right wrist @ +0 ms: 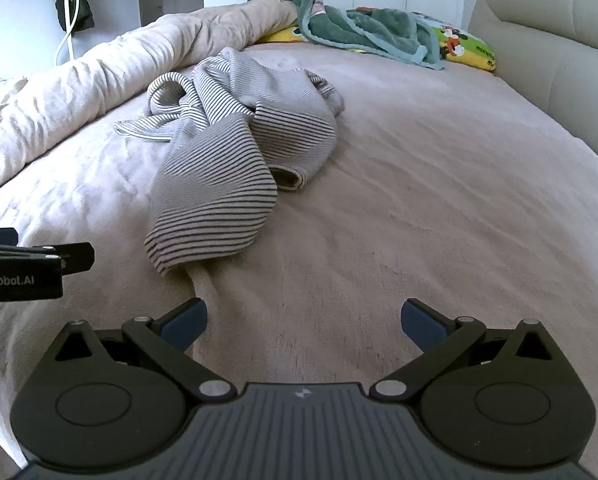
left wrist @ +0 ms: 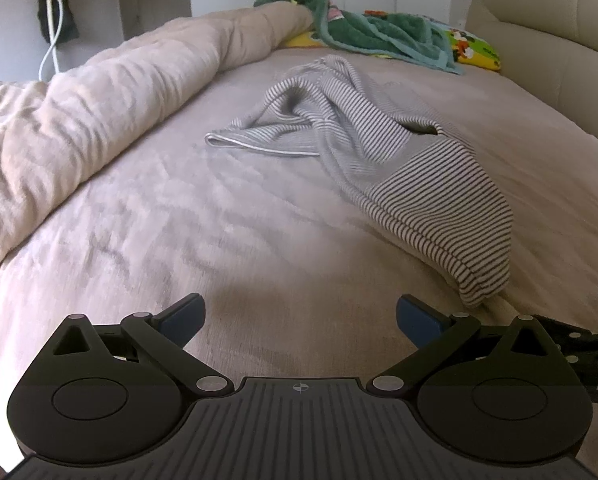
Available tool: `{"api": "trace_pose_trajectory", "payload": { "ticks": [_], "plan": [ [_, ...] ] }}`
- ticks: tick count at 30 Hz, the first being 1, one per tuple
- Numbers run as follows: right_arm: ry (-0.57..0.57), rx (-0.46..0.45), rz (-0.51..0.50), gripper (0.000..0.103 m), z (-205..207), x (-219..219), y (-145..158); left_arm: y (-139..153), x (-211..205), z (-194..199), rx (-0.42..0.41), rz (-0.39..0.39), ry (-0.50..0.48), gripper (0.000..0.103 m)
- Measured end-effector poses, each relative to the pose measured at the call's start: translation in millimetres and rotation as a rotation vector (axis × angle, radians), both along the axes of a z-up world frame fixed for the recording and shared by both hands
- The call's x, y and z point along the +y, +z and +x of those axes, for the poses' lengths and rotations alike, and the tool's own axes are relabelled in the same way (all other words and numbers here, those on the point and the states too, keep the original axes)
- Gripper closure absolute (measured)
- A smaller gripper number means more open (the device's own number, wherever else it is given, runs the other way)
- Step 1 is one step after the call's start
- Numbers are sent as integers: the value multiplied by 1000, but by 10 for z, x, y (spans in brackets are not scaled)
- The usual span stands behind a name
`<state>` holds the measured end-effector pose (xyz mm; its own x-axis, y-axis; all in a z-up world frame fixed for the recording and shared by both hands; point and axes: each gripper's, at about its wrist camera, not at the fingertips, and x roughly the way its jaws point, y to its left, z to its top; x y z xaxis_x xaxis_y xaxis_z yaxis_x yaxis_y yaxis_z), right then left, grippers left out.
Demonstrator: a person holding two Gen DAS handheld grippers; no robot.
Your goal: Fold clothes
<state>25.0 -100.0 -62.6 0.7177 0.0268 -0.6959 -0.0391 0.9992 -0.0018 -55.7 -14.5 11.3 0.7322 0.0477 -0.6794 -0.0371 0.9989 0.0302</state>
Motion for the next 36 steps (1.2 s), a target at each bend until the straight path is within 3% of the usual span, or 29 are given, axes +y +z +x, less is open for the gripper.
{"api": "trace_pose_trajectory", "payload": {
  "ticks": [36],
  "plan": [
    [6,25,-4,0,-50,-55,-35,-68,18,-41,28,9,-18,0]
  ]
}}
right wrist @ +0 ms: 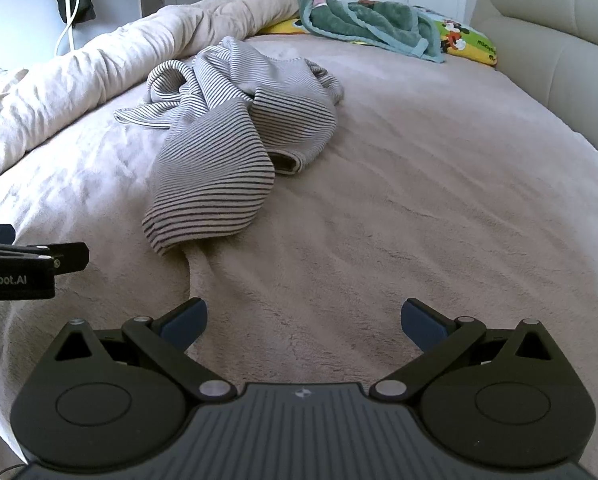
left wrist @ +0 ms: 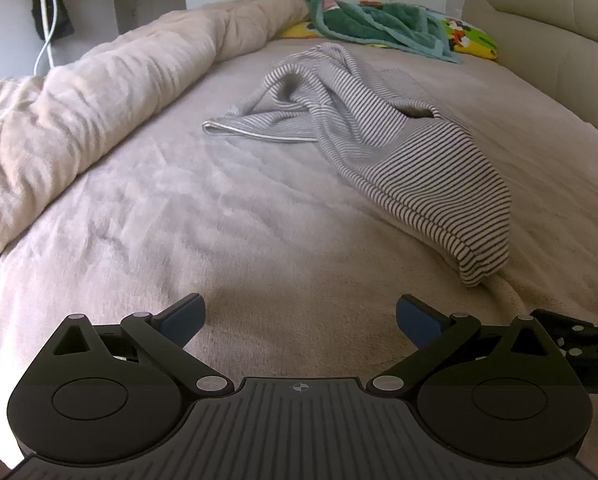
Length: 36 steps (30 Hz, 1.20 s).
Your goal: Fold clothes
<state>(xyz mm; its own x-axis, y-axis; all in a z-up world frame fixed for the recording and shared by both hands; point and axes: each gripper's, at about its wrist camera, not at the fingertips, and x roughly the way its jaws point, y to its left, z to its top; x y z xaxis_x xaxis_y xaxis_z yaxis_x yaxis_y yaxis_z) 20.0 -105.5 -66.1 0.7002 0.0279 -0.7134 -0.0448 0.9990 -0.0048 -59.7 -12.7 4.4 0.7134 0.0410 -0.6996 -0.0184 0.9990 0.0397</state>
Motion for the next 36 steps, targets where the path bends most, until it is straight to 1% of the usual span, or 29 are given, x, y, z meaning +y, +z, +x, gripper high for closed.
{"api": "trace_pose_trajectory", "payload": {
  "ticks": [6,10,16,21,24,26,30,33,35,36],
  "plan": [
    [-3,7,-6,0,-2,-11,9,-17,4,44,7,3,-28,0],
    [-4,19,-12,0,18,18,3,-24,11,50,1,22,-49,0],
    [13,33,-25,0,40,46,40,-60,69,85,23,38,-70,0],
    [-2,45,-30,0,83,25,71,-35,88,162,32,50,-101,0],
    [-8,-5,-20,0,121,-3,231,24,44,264,15,71,-165,0],
    [-33,-53,-48,0,196,-28,341,26,-23,351,-3,100,-220,0],
    [-92,-93,-107,0,477,-91,441,-27,-262,582,-76,205,-359,0],
    [-123,-107,-153,0,717,-140,422,-62,-476,812,-119,255,-434,0],
    [-143,-110,-188,0,898,-164,376,-50,-591,967,-181,288,-465,0],
    [-143,-100,-194,0,985,-170,342,-35,-613,1048,-215,311,-459,0]
  ]
}}
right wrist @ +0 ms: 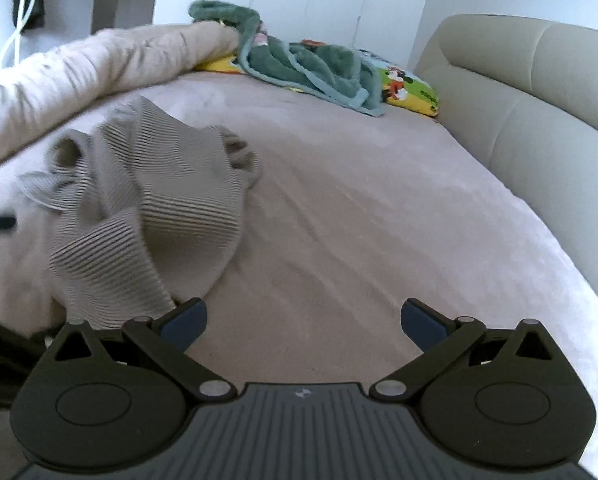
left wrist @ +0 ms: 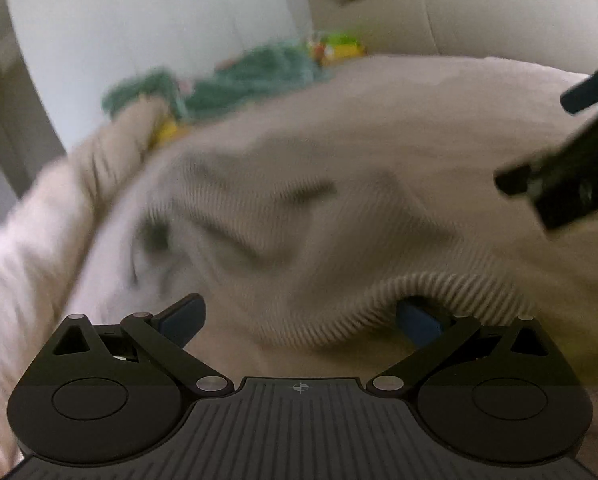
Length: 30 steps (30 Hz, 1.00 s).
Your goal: Fold clothes
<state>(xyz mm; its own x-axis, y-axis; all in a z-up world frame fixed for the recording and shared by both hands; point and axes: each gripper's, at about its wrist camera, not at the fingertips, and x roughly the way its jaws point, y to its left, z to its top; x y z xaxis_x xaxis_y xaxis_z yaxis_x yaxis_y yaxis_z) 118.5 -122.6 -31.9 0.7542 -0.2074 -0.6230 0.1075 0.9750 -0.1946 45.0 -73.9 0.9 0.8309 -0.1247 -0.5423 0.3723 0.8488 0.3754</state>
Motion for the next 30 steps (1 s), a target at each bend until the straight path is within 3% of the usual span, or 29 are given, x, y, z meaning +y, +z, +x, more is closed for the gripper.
{"api": "trace_pose_trajectory", "payload": {
  "ticks": [4,12,14,18,22,25,26,28,29,30],
  "plan": [
    [51,48,-16,0,273,91,-124,119,151,465,-110,14,71,0],
    [234,53,-137,0,597,697,-312,474,1485,1588,-206,33,496,0],
    [261,57,-154,0,726,830,-335,510,1778,1759,-198,45,599,0],
    [338,150,-295,0,905,1019,-497,573,2261,1863,-85,-43,721,0],
    [279,37,-482,0,1003,870,-288,692,2451,1655,11,-208,682,0],
    [-55,-90,-577,0,1338,299,169,730,2422,1520,89,-336,549,0],
    [-220,-160,-600,0,1452,24,390,726,2380,1520,122,-366,494,0],
    [-490,-283,-567,0,1548,-411,799,613,2142,1486,194,-355,325,0],
    [-560,-311,-506,0,1556,-539,961,554,1998,1456,218,-334,239,0],
    [-531,-312,-424,0,1511,-569,1033,495,1854,1426,241,-312,153,0]
  ]
}}
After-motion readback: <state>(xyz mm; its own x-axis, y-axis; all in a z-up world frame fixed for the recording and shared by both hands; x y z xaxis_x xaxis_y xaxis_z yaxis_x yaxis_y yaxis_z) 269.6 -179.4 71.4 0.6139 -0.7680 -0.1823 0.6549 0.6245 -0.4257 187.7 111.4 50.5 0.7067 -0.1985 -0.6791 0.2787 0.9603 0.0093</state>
